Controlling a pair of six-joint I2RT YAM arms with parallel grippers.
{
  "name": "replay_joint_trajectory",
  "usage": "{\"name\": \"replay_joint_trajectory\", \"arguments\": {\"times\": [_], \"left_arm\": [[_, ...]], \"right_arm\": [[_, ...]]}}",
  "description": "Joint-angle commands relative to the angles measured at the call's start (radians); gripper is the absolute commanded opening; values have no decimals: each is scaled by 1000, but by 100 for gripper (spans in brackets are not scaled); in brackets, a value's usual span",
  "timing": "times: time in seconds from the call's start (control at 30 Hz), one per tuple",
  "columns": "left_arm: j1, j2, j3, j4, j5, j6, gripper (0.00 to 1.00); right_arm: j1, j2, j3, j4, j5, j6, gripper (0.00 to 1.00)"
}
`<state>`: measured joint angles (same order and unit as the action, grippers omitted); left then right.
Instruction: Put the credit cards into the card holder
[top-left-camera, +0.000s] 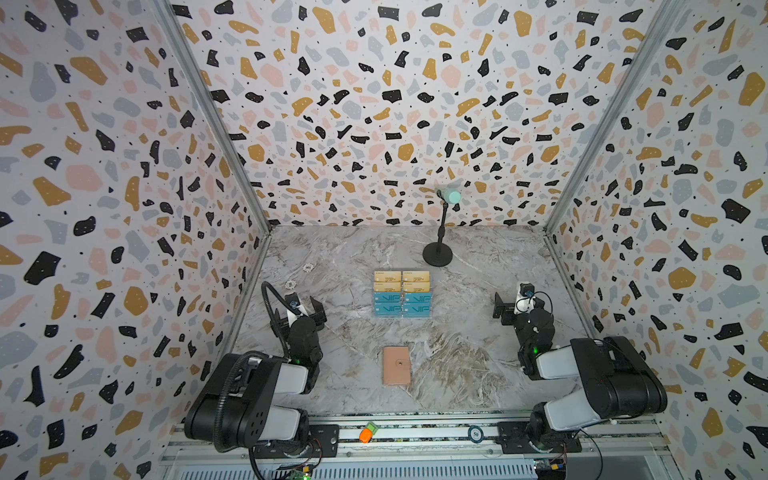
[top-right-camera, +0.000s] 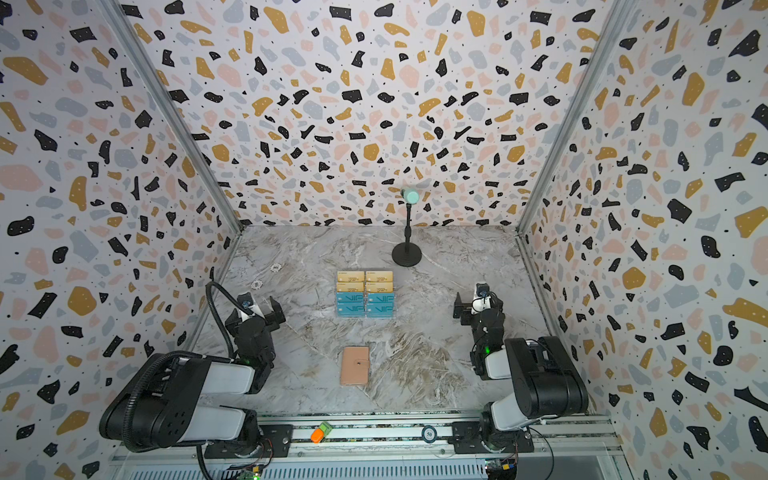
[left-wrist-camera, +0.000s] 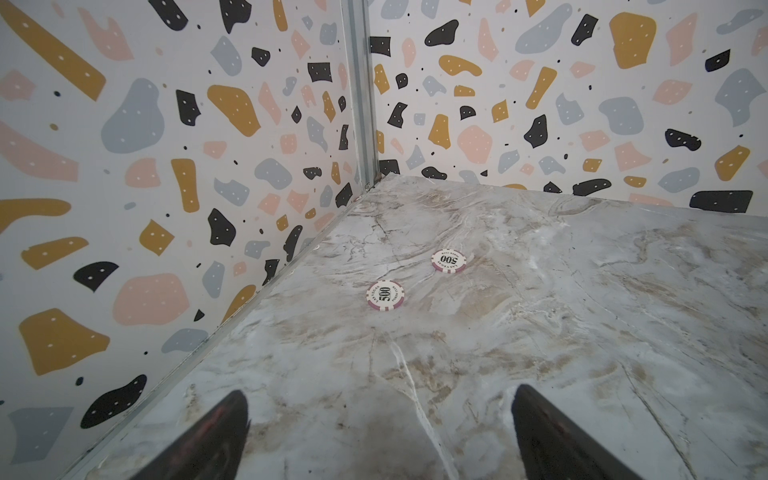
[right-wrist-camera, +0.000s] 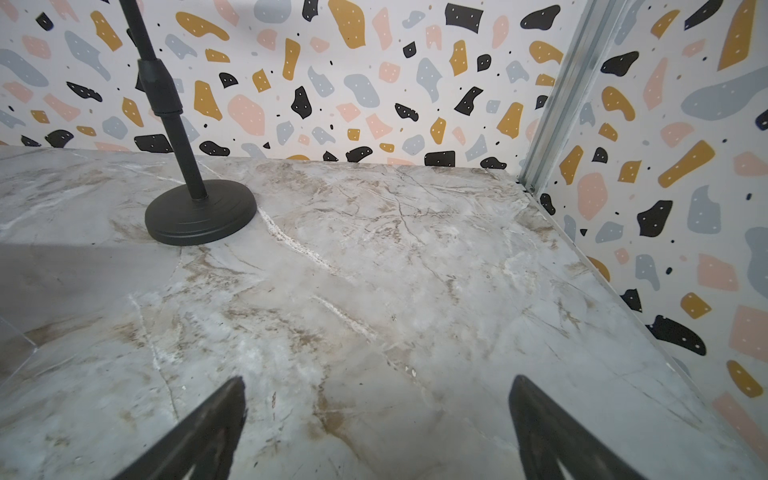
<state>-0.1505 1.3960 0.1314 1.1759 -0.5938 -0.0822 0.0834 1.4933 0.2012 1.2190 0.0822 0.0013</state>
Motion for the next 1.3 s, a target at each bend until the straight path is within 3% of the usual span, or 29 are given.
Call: {"name": "replay_joint_trajectory", "arguments": {"times": [0.0, 0.7, 0.83, 1.03, 1.17, 1.27], "left_arm": [[6, -9, 8, 53, -20, -8, 100], [7, -14, 7, 54, -23, -8, 100], [7, -27, 13, 50, -60, -20, 100], [8, -165, 198, -375, -126, -54, 100], [7, -233, 408, -799, -191, -200, 99], [6, -215, 600, -1145, -173, -318, 88]], "right_arm": [[-1, -8, 20, -5, -4, -1, 99], [-14, -16, 12, 2, -25, 1, 99], [-17, -84, 72, -156, -6, 14, 100], [-16, -251, 143, -371, 21, 44, 96], [-17, -346, 247, -588, -12, 136, 91], [-18, -345, 387, -847, -38, 235, 87]]}}
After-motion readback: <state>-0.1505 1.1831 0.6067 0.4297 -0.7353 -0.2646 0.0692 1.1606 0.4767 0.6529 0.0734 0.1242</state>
